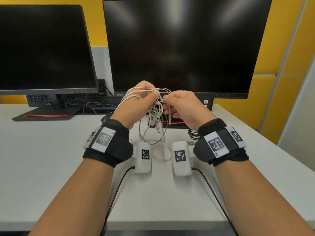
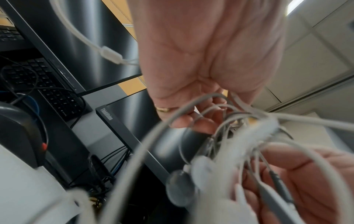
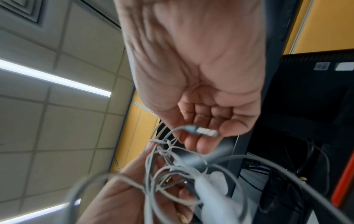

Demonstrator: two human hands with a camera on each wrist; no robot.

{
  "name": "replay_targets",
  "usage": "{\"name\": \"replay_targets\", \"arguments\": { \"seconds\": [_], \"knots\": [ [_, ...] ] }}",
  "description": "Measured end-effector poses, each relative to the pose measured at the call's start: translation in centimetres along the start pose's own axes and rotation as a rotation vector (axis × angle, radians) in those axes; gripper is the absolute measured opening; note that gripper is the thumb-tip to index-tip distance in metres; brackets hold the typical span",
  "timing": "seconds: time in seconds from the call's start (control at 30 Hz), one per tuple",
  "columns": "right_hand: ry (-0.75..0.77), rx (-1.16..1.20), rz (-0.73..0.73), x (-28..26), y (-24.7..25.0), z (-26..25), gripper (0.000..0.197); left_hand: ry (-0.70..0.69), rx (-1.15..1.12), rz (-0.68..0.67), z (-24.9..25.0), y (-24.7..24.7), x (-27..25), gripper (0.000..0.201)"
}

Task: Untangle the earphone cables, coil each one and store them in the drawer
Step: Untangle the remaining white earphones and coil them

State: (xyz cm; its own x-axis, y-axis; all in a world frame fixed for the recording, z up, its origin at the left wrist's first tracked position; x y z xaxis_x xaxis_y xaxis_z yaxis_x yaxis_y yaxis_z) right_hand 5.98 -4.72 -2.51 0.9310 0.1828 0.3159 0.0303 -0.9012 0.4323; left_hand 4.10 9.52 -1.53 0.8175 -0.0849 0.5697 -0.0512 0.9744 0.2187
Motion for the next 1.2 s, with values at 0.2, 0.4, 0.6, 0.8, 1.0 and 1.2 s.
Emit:
{"name": "replay_targets", "arguments": {
  "seconds": [0.2,0.4,0.6,0.8,1.0,1.2],
  "knots": [
    [0.010,0.190,0.022,0.0,0.3,-0.1,0.020,0.058,0.068,-0.068,0.0,-0.4,0.0,0.011],
    [0.062,0.046,0.083,0.0,0.6,-0.1,0.019,0.114,0.013,-0.120,-0.1,-0.7,-0.3,0.025],
    [0.063,0.103,0.039,0.1,0.2,-0.2,0.020,0.118,0.019,-0.058,-0.1,-0.3,0.1,0.024],
    [0.051,0.077,-0.011,0.0,-0.1,-0.2,0.021,0.086,-0.052,0.013,0.0,0.1,0.0,0.019],
    [0.085,0.062,0.036,0.0,0.0,-0.3,0.019,0.139,-0.156,-0.096,-0.2,-0.4,-0.3,0.018],
    [0.110,0.082,0.171,0.1,0.4,-0.4,0.019,0.178,-0.112,-0.137,-0.2,-1.2,-0.6,0.020]
  ]
}}
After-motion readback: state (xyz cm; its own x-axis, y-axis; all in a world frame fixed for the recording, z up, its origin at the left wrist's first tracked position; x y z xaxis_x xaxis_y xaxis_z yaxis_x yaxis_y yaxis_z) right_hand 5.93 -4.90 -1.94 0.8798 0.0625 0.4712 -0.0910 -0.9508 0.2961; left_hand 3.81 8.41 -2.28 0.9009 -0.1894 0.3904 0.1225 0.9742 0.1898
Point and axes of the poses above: each hand's wrist, its own x-axis towards the middle knuckle, its own y-axis out of the back of the hand, z = x × y, the point moved 5 cm from there along x, towards the middle knuckle, and after that the axes turned 10 degrees about -x, right-handed, at the moved point
